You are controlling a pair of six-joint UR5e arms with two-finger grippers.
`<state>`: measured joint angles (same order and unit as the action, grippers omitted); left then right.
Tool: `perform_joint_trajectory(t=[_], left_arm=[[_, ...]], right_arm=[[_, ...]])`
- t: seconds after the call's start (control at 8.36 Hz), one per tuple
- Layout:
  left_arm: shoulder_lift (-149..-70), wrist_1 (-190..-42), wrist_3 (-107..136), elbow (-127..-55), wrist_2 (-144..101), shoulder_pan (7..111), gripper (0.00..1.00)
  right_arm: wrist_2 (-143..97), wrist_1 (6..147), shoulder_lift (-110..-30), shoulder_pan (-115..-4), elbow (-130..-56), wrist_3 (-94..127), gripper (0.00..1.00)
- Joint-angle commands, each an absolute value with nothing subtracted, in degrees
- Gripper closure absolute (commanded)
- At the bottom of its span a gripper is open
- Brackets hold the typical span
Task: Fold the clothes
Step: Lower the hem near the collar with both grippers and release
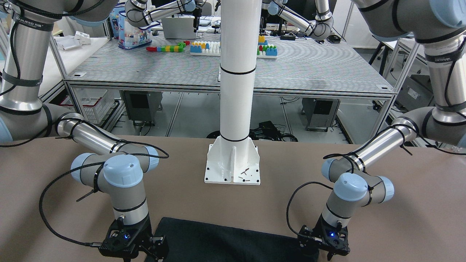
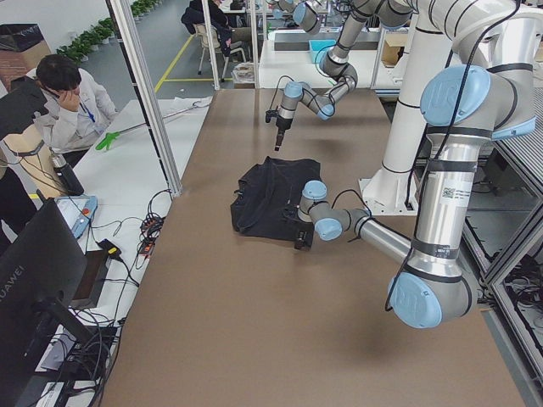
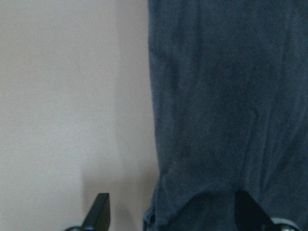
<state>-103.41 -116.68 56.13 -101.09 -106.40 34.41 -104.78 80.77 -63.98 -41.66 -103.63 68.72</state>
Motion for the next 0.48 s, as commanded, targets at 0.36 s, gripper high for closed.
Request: perform_joint_trajectory(t=[0.36], left_arm=[[-102.3, -116.6, 56.2, -101.2, -106.9, 32.2, 0.38]], right_arm=[[-104.7, 80.8, -64.0, -41.7, -103.4, 68.7, 0.06]])
